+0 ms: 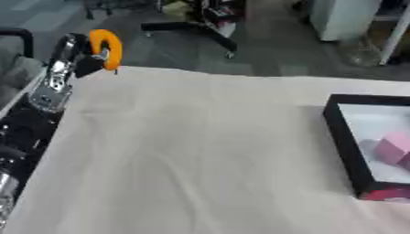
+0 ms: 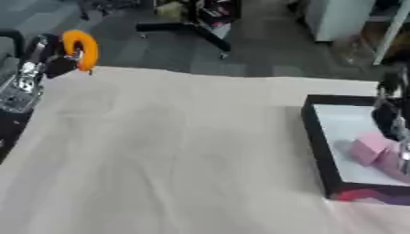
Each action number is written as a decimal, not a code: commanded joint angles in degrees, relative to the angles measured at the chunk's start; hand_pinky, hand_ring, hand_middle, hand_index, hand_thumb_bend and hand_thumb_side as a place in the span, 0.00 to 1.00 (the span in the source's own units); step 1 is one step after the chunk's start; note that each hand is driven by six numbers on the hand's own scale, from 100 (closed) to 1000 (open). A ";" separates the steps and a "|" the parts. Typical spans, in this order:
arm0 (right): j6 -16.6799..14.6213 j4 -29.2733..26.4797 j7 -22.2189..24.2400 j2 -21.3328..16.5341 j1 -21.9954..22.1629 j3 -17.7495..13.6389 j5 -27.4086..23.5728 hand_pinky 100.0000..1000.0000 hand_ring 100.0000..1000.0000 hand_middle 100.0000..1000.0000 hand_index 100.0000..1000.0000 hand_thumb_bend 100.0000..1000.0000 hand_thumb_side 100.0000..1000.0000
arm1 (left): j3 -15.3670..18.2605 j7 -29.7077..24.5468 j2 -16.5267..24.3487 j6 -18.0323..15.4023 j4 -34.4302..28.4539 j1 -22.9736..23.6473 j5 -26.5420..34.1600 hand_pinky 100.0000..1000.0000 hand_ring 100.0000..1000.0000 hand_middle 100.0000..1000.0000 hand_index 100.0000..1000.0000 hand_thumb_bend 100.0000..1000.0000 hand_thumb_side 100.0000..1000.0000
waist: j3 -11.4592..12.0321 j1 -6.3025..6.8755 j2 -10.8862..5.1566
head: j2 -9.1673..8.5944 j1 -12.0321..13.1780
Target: Pick up the objects with one hand, pass them to the other hand, and then place them into the box on the other side of the table.
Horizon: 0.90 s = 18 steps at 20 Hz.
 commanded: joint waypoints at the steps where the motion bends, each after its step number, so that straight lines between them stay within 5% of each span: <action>1: -2.36 -1.97 -0.63 -0.46 -0.84 1.77 -3.24 0.88 0.87 0.86 1.00 0.18 0.25 | -4.55 -7.73 0.99 -0.70 -6.04 -0.44 5.08 0.61 0.24 0.12 0.26 0.00 0.17 | 0.32 0.14 -1.89 | 1.19 -3.83; 8: -7.02 -1.10 0.71 1.72 -2.70 7.75 -11.23 1.00 0.92 0.91 1.00 0.30 0.31 | -15.54 -20.86 -4.93 2.53 -15.80 -0.91 15.20 0.61 0.24 0.12 0.26 0.00 0.18 | 1.18 0.33 -3.43 | 2.94 -8.62; 18: -7.87 6.10 6.10 4.14 -4.52 13.66 -15.33 1.00 0.97 0.98 1.00 0.37 0.34 | -22.84 -26.90 -12.81 12.17 -22.67 -3.48 24.39 0.61 0.24 0.12 0.27 0.00 0.19 | 2.90 1.12 -4.68 | 3.67 -12.29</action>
